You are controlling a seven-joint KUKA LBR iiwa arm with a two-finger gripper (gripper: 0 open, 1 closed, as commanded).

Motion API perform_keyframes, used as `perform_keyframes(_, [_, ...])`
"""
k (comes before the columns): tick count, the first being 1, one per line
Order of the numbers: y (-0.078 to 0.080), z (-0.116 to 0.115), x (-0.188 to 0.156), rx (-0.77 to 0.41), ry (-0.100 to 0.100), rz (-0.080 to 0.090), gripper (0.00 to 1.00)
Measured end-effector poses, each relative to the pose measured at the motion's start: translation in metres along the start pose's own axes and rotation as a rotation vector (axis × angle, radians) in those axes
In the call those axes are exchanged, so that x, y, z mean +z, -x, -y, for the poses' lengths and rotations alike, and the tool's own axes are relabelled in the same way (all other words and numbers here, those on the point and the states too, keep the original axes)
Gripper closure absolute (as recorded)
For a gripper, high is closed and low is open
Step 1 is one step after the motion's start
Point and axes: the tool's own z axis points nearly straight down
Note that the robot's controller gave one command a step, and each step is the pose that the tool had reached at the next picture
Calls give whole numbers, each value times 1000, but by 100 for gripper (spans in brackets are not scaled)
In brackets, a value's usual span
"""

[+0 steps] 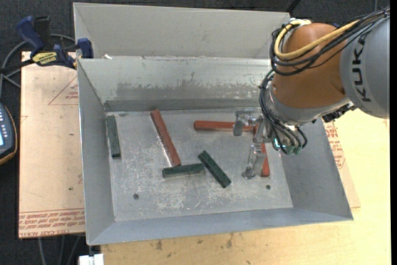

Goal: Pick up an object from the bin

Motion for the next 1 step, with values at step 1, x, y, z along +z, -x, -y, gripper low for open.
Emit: perform_keyframes(1, [9, -19, 136, 100, 1, 1, 0])
